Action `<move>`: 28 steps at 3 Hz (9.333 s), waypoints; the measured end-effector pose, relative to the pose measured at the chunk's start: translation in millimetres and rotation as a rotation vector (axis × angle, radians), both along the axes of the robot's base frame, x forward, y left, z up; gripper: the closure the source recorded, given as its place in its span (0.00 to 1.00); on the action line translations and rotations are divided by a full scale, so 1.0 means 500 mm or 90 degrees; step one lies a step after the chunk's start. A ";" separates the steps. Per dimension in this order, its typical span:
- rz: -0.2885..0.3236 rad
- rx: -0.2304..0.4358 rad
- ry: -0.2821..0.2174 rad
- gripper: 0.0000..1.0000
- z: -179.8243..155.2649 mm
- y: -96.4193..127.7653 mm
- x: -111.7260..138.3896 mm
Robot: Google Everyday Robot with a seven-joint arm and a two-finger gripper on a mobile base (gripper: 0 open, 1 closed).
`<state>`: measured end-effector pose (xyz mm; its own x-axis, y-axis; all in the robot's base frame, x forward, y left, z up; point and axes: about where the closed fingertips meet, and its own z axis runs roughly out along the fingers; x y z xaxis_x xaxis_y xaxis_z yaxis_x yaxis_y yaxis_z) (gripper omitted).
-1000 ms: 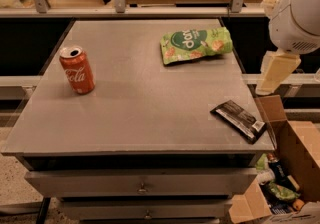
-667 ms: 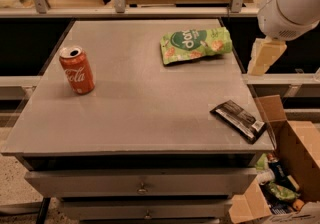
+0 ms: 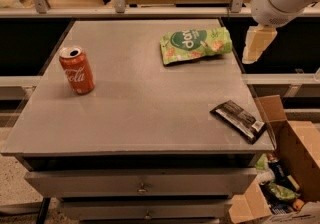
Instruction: Move green rice chip bag near rxbar chocolate
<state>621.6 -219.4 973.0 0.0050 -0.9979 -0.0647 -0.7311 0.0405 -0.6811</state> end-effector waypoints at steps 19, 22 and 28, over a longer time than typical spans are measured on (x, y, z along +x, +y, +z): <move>0.142 0.145 -0.054 1.00 -0.213 0.105 0.253; 0.184 0.153 -0.047 1.00 -0.131 0.079 0.150; 0.218 0.110 0.048 0.38 -0.135 0.028 -0.146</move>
Offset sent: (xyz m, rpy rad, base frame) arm 0.0561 0.0474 -0.0519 -0.0031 -0.0616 0.1723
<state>548.7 -205.2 905.2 0.3248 -0.9134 -0.2453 -0.7702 -0.1049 -0.6291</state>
